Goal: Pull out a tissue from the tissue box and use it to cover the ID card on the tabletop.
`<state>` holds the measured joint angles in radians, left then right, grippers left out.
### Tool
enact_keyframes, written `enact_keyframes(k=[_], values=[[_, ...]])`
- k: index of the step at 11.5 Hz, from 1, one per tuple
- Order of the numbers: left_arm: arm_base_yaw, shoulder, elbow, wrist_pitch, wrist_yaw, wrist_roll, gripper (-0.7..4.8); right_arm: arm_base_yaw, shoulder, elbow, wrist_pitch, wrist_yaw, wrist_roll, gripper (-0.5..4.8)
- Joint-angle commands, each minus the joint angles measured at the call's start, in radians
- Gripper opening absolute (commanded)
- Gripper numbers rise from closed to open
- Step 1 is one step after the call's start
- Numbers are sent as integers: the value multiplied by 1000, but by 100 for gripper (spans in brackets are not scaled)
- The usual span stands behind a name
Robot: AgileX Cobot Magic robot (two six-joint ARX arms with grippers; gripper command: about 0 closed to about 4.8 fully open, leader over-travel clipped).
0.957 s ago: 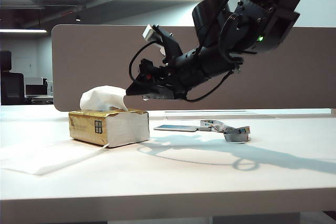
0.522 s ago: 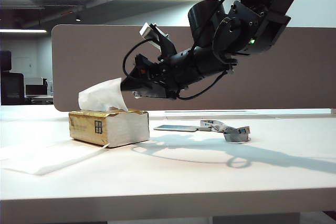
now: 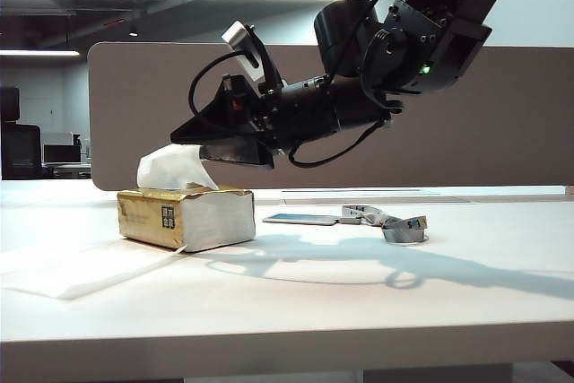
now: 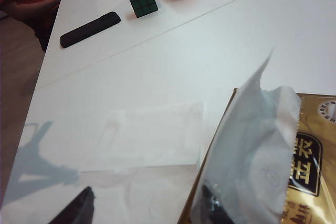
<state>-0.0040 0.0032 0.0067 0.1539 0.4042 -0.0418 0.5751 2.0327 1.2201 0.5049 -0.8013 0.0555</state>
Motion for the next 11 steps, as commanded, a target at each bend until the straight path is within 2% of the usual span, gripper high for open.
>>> enact_keyframes(k=[1, 2, 8, 11], values=[[-1, 1, 4, 11, 0, 0, -5, 5, -7, 4, 16, 77, 0, 92], [-1, 1, 4, 11, 0, 0, -5, 5, -7, 4, 17, 93, 0, 2], [-1, 1, 4, 11, 0, 0, -5, 5, -7, 5, 85, 130, 0, -6], [-1, 1, 4, 11, 0, 0, -5, 5, -14, 9, 172, 137, 26, -6]])
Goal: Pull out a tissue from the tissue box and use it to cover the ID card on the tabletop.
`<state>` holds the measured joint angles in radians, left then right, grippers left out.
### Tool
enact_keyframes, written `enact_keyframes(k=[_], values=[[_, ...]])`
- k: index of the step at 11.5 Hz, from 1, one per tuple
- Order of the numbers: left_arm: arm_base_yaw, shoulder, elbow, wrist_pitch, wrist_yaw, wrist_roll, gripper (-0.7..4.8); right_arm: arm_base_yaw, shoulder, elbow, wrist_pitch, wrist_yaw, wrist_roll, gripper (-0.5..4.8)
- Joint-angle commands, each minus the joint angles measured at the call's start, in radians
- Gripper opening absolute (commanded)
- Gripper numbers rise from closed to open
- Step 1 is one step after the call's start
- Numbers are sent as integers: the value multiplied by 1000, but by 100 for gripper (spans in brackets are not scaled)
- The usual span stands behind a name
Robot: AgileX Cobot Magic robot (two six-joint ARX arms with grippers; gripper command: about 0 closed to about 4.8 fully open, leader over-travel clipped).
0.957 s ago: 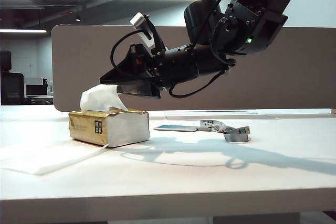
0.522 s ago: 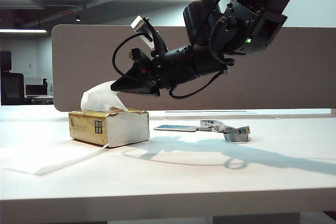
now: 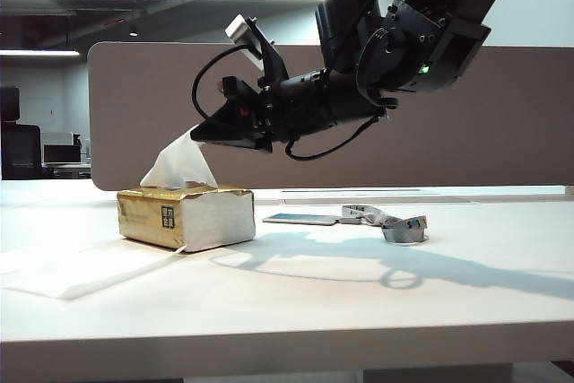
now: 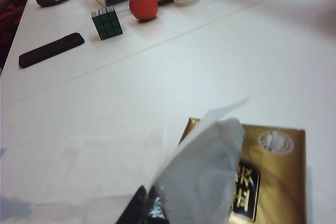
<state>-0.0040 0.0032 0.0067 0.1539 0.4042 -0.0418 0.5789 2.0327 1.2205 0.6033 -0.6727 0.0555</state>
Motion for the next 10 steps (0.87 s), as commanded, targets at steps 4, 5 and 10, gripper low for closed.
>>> enact_keyframes(k=[4, 5, 10], values=[[-1, 1, 4, 11, 0, 0, -5, 1, -27, 125, 105, 16, 61, -6], [-1, 1, 4, 11, 0, 0, -5, 1, -34, 163, 104, 21, 83, -6], [-1, 1, 4, 11, 0, 0, -5, 3, -43, 201, -114, 50, 97, 360]])
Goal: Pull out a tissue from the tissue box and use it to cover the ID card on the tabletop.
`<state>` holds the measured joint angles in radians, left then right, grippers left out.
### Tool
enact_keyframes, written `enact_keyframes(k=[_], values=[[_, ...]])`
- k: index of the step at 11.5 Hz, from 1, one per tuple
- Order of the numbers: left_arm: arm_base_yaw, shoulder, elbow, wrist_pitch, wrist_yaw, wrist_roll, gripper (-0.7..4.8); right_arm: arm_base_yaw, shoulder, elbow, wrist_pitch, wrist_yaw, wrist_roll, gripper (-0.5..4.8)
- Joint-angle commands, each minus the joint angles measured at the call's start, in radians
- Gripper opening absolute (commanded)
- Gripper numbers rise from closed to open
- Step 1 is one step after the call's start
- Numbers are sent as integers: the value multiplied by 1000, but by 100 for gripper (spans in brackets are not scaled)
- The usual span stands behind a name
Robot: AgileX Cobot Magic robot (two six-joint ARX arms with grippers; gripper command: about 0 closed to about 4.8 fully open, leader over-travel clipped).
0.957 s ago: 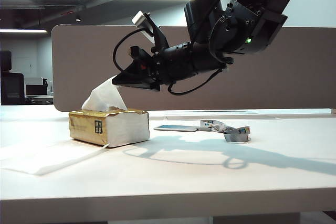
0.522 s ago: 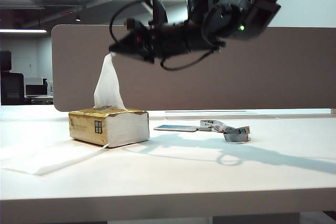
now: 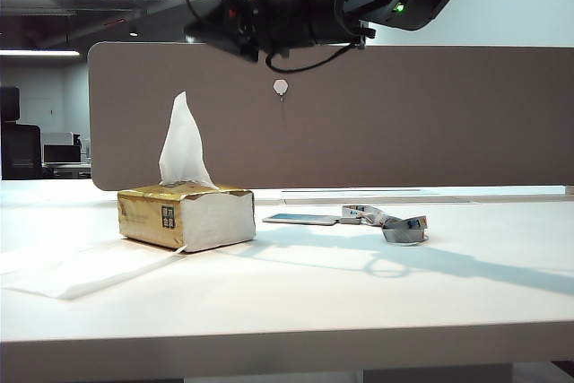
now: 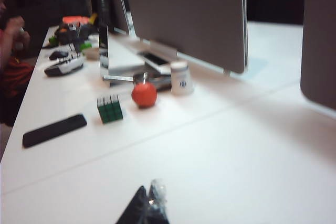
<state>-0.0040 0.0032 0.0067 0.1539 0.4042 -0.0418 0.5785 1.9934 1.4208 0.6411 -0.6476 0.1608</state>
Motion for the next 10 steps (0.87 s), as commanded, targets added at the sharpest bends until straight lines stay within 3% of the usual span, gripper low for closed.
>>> enact_keyframes(k=[1, 3, 9, 10], values=[[-1, 1, 4, 11, 0, 0, -5, 3, -3, 1, -152, 25, -16, 360], [-1, 1, 4, 11, 0, 0, -5, 8, 3, 1, -256, 71, -114, 388], [-1, 1, 4, 11, 0, 0, -5, 16, 89, 1, -248, 120, -116, 388], [-1, 1, 4, 11, 0, 0, -5, 16, 103, 1, -219, 126, -115, 360]])
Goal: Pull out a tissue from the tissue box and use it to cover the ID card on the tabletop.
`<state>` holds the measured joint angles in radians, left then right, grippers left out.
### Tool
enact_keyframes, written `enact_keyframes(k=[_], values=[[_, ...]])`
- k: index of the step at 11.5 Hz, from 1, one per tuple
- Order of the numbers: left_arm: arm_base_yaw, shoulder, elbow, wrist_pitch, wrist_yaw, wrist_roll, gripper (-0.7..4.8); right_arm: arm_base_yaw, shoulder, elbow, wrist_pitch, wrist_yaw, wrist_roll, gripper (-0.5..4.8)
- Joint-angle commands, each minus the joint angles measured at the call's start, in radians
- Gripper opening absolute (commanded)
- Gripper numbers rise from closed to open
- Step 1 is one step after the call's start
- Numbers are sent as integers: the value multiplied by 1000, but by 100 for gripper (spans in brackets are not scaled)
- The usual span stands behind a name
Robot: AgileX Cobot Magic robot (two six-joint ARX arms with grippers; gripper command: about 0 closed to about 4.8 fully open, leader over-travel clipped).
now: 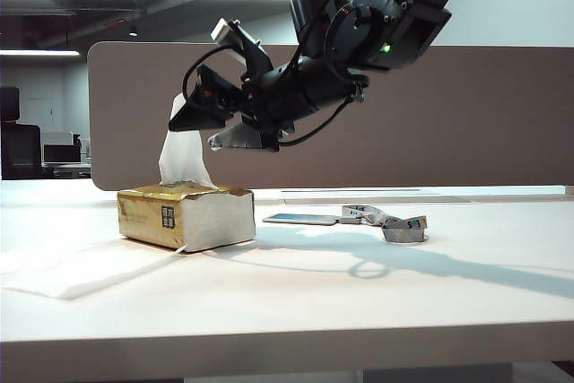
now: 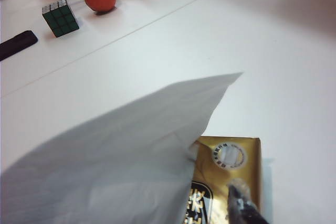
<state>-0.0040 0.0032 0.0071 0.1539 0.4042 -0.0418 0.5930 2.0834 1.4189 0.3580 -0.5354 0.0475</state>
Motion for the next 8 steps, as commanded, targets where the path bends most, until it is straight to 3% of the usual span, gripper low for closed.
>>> enact_keyframes(k=[1, 2, 6, 8], values=[[-1, 1, 4, 11, 0, 0, -5, 4, 13, 3, 65, 14, -2, 265], [-1, 1, 4, 11, 0, 0, -5, 6, 13, 3, 66, 13, -1, 11], [-1, 1, 4, 11, 0, 0, -5, 10, 11, 3, 173, -51, 10, -5], [-1, 1, 4, 11, 0, 0, -5, 9, 9, 4, 274, -47, 87, -5]])
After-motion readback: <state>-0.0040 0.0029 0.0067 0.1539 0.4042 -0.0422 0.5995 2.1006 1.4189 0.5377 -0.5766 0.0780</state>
